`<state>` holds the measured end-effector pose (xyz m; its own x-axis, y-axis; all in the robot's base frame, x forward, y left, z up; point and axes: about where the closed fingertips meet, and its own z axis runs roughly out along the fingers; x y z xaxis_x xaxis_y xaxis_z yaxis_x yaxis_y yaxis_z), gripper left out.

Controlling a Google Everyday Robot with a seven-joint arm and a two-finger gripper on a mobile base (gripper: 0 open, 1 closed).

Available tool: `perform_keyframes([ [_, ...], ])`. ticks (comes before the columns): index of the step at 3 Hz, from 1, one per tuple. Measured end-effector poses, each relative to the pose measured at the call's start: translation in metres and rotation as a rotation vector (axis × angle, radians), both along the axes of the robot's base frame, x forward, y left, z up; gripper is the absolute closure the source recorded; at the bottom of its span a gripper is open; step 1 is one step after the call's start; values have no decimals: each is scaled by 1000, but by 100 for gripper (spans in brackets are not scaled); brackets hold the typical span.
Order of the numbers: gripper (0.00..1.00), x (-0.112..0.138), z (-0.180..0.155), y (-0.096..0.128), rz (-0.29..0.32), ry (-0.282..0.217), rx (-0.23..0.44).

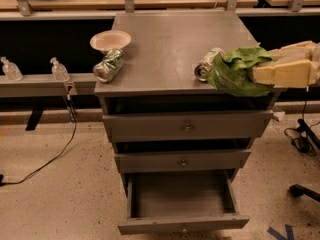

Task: Place green rice chip bag into bottom drawer

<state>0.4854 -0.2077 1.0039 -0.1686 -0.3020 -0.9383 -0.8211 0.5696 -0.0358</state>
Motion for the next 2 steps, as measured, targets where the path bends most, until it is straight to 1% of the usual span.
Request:
perform_keyframes([
  [1, 100, -5, -43, 9, 34, 86, 54],
  [2, 100, -24, -119, 33, 100, 204, 231],
])
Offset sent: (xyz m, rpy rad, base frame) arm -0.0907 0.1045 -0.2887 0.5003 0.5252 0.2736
